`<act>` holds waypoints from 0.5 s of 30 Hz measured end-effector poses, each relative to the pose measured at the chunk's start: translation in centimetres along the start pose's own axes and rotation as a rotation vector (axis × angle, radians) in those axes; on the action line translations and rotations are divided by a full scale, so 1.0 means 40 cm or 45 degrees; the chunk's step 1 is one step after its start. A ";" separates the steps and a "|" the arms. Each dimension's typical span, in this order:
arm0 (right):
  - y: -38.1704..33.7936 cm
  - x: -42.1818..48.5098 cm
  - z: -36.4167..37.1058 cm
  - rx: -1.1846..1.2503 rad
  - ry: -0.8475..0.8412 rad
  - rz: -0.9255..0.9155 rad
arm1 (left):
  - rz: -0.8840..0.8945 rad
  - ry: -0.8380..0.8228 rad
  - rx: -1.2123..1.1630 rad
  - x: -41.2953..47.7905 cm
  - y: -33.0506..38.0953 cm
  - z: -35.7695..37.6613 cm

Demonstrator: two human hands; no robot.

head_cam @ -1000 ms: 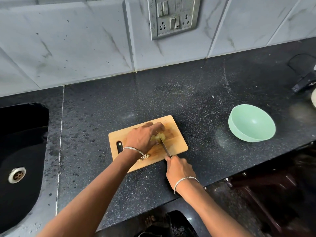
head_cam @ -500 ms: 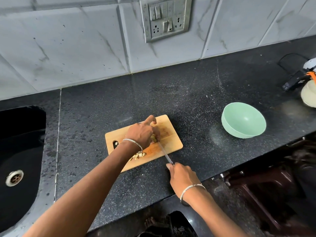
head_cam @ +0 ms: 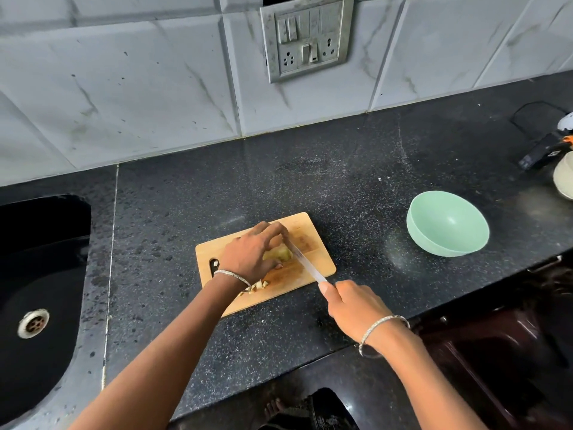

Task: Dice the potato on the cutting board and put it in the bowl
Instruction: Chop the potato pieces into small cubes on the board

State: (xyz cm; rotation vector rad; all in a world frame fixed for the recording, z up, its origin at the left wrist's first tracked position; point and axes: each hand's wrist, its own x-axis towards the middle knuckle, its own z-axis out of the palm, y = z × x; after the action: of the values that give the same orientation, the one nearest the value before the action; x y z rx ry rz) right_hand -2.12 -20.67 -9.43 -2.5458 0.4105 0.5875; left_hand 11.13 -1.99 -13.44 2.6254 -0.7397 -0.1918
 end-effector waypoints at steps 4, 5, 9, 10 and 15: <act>-0.036 0.004 0.033 0.009 0.076 -0.032 | -0.152 0.110 -0.146 -0.011 -0.001 0.021; -0.045 0.006 0.041 -0.006 0.081 -0.026 | -0.193 0.130 -0.159 -0.011 -0.002 0.028; -0.068 0.010 0.069 -0.063 0.135 0.003 | -0.283 0.193 -0.164 -0.011 -0.005 0.047; -0.069 0.008 0.074 -0.076 0.159 0.002 | -0.289 0.200 -0.160 -0.012 -0.005 0.050; -0.082 0.001 0.097 -0.132 0.233 -0.012 | -0.280 0.201 -0.183 -0.008 -0.008 0.049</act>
State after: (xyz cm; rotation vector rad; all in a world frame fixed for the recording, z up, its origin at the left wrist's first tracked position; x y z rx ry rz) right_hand -2.09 -15.90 -11.21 -2.7104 0.4418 0.3825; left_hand 10.54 -2.23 -15.34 2.5446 -0.3706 -0.0944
